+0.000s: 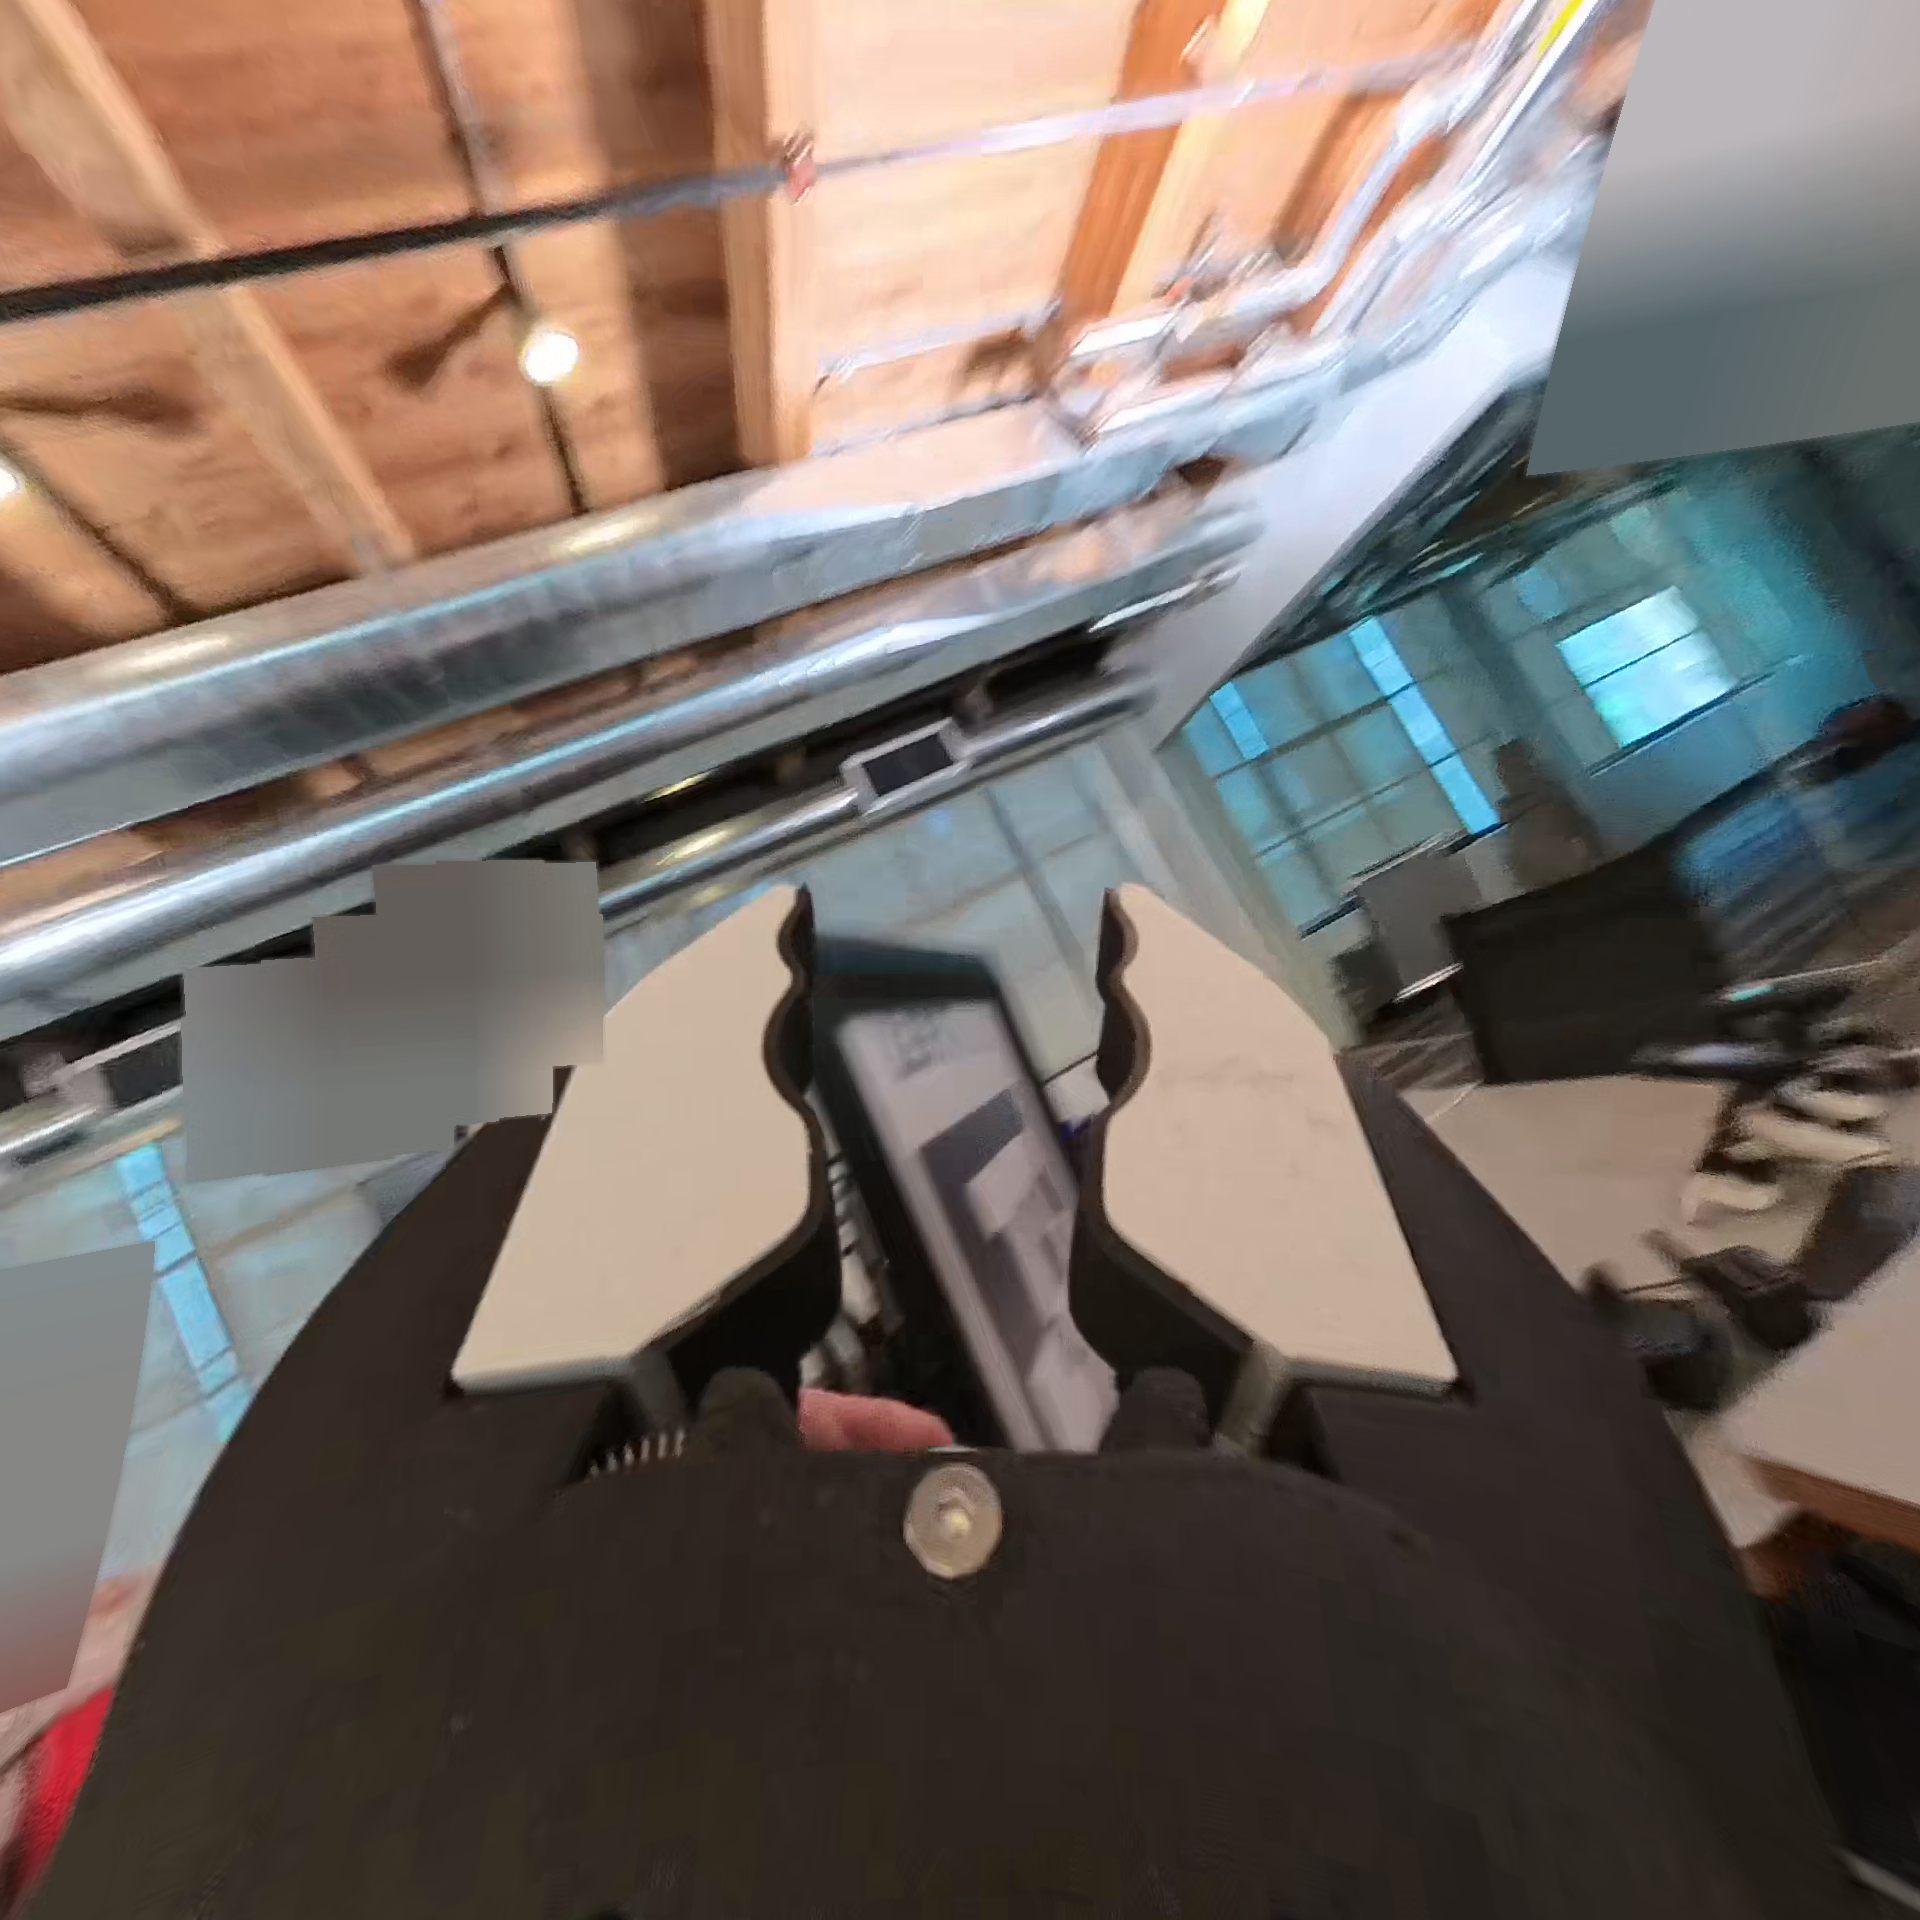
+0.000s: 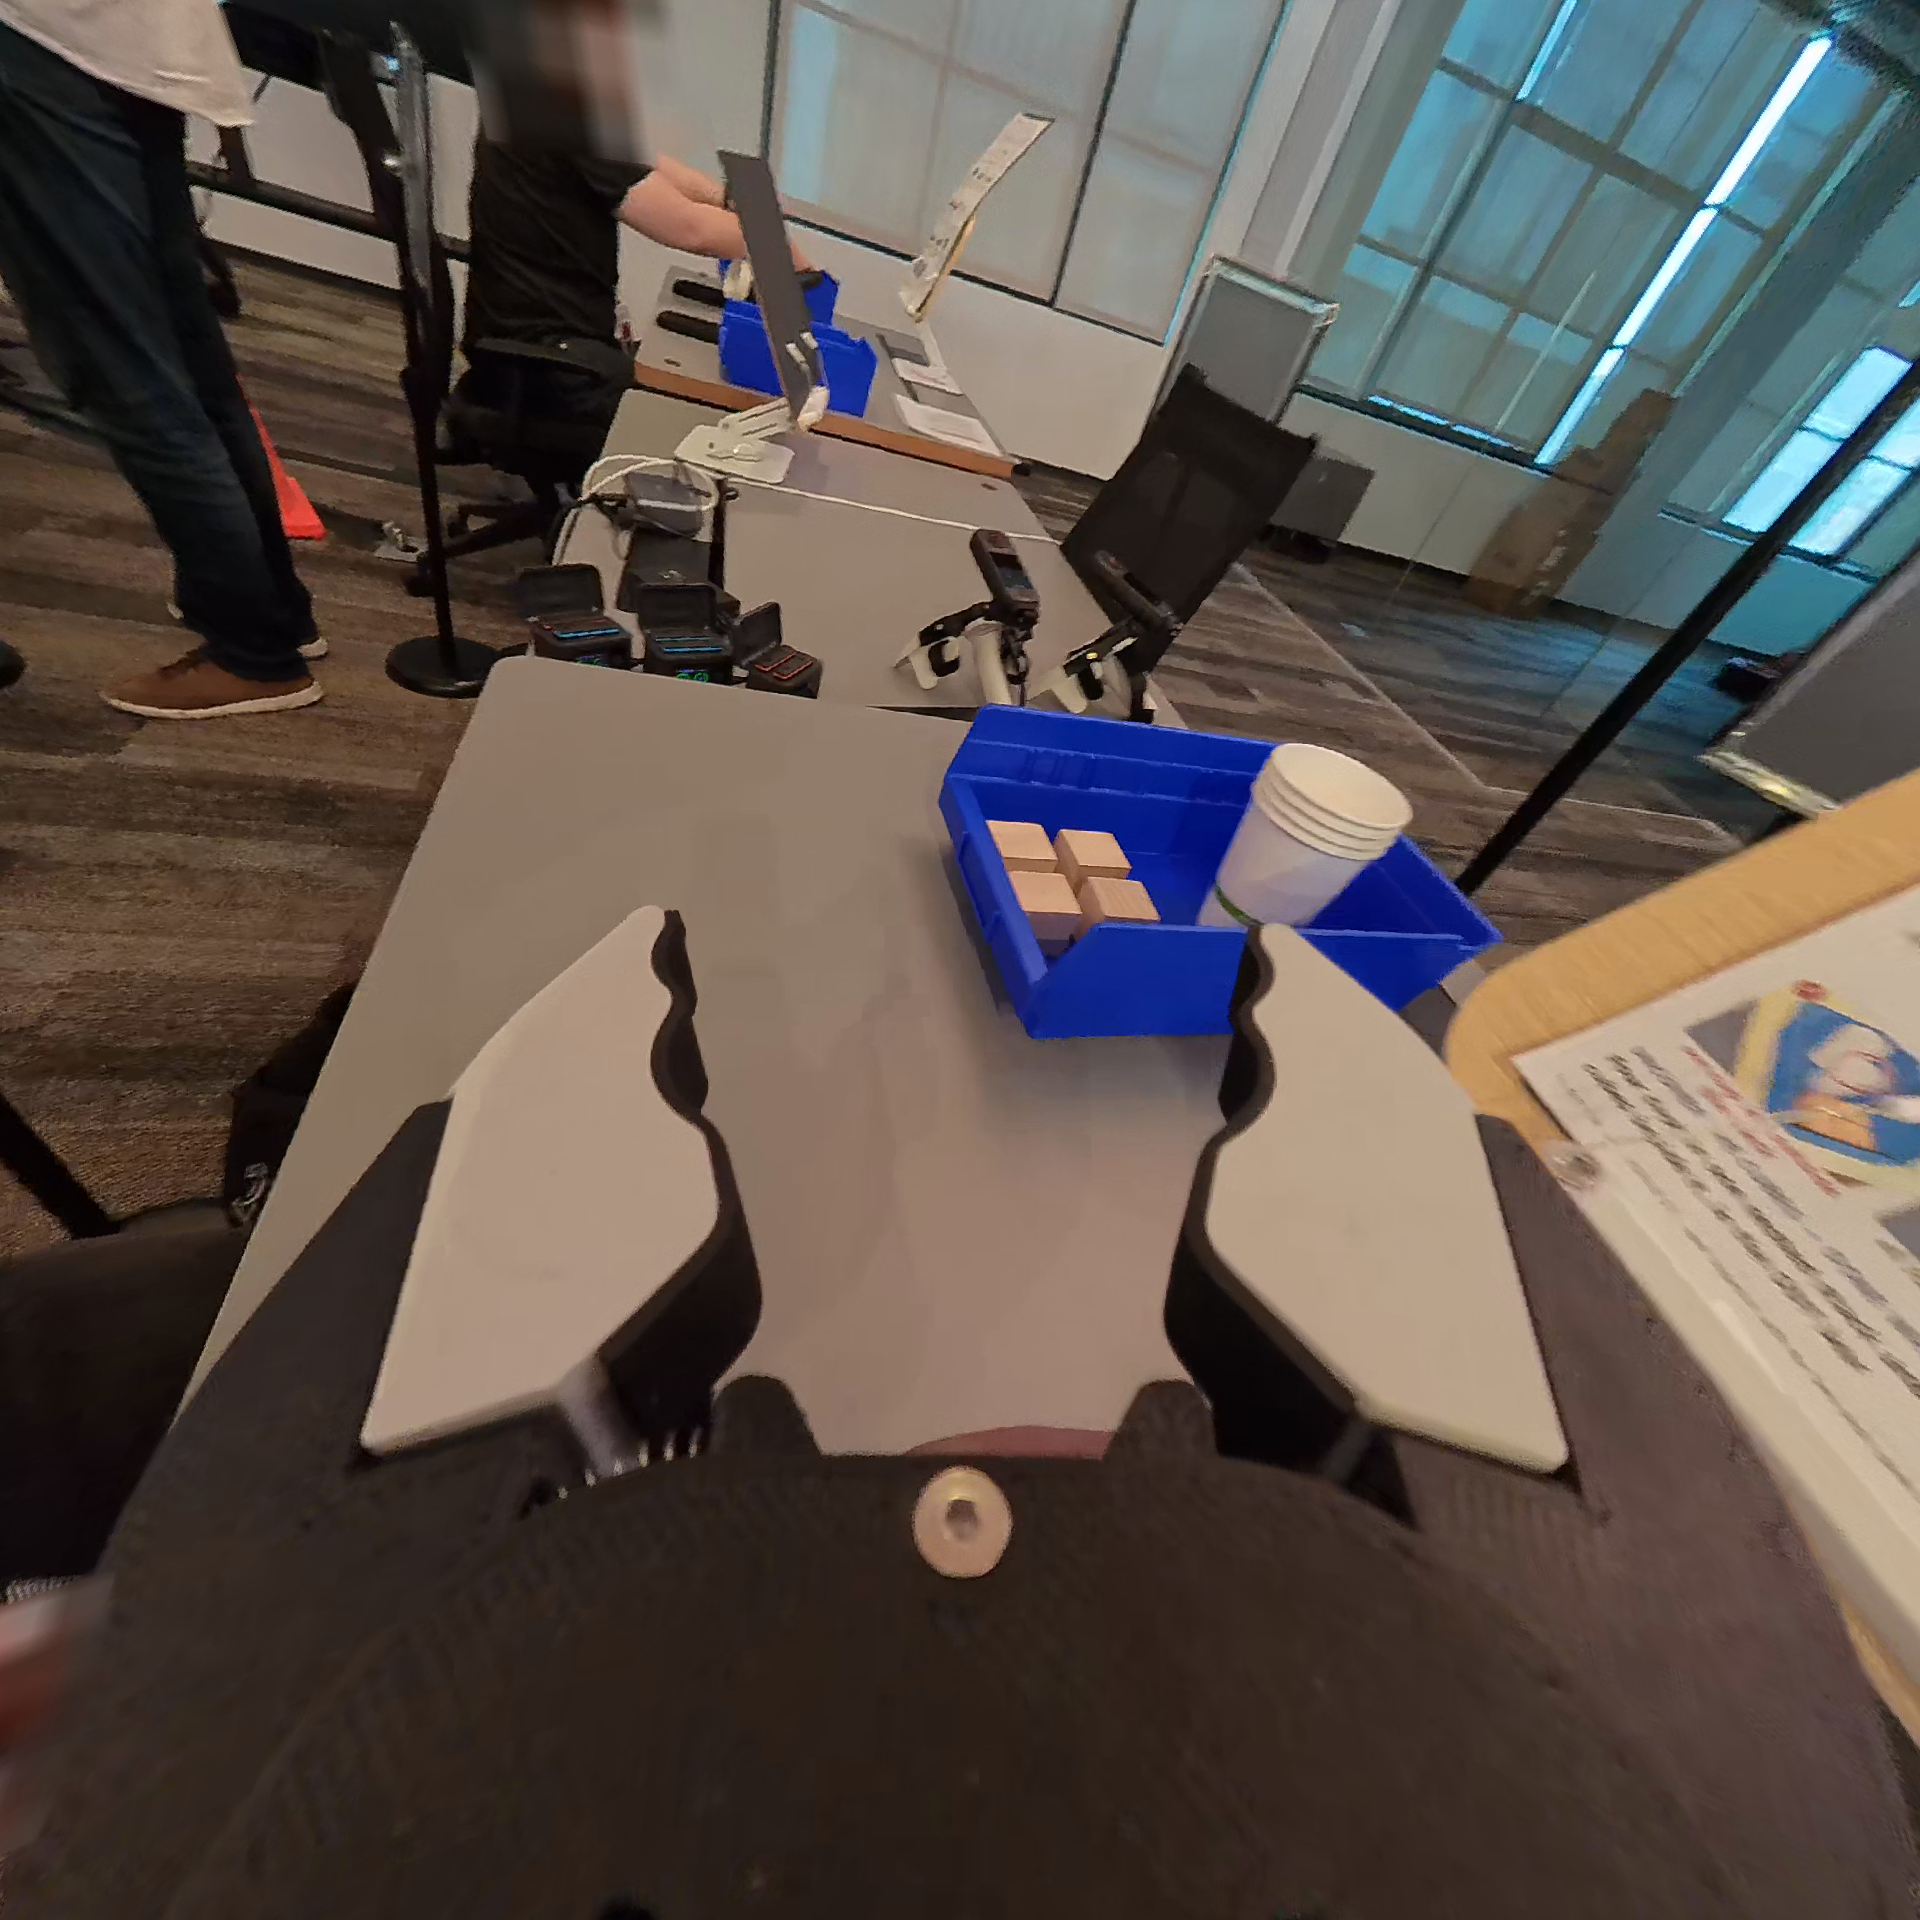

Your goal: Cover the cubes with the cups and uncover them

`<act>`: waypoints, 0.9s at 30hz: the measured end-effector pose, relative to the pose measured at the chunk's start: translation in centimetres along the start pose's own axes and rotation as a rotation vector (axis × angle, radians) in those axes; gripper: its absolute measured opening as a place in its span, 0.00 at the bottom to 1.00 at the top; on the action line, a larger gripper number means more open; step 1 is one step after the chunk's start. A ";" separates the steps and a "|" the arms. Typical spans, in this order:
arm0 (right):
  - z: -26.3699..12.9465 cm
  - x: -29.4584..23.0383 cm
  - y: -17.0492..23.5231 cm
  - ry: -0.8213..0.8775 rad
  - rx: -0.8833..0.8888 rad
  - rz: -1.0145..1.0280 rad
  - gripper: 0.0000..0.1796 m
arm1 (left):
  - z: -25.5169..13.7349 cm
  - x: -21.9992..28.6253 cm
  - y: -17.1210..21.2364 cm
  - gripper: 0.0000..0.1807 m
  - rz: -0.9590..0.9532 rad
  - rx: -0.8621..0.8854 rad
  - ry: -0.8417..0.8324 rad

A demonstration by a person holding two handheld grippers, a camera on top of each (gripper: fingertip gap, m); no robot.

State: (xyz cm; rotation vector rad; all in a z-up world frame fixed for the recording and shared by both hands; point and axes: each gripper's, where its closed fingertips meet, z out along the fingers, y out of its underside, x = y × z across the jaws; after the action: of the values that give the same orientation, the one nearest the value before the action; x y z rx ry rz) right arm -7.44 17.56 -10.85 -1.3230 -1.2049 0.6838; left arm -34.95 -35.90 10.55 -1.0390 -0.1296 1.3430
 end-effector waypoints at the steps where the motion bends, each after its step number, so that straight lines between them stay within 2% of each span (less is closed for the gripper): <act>1: -0.9 0.6 -0.1 0.033 0.002 -0.001 0.55 | 0.2 1.8 -1.6 0.24 -0.037 0.044 0.073; 3: -3.2 2.2 0.0 0.109 -0.005 0.002 0.51 | 1.7 6.8 -3.0 0.14 -0.159 0.094 0.248; 6: -7.4 5.0 0.7 0.229 -0.007 0.028 0.34 | 5.9 15.6 -1.5 0.00 -0.394 0.039 0.498; 9: -12.3 7.9 2.2 0.350 -0.019 0.076 0.10 | 9.8 26.2 -0.7 0.00 -0.544 0.005 0.696; 13: -19.3 12.2 5.3 0.611 -0.081 0.131 0.02 | 12.8 40.2 -1.1 0.00 -0.588 -0.019 0.889; 16: -24.0 14.8 7.7 0.791 -0.112 0.190 0.00 | 14.7 49.1 -1.4 0.00 -0.604 -0.058 0.980; 20: -28.7 16.7 11.3 0.946 -0.149 0.284 0.00 | 16.8 58.4 -0.9 0.00 -0.628 -0.151 1.051; 23: -31.1 17.2 14.0 1.036 -0.179 0.352 0.00 | 18.1 62.9 0.4 0.00 -0.592 -0.225 1.022; 27: -32.6 16.9 15.7 1.088 -0.207 0.376 0.00 | 18.7 66.0 1.2 0.00 -0.617 -0.281 0.986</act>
State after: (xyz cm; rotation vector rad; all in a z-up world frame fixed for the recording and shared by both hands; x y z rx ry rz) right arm 31.59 24.65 -15.91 -1.7545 -0.1410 0.0117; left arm -28.34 29.09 -10.52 -1.6260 0.1053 0.1760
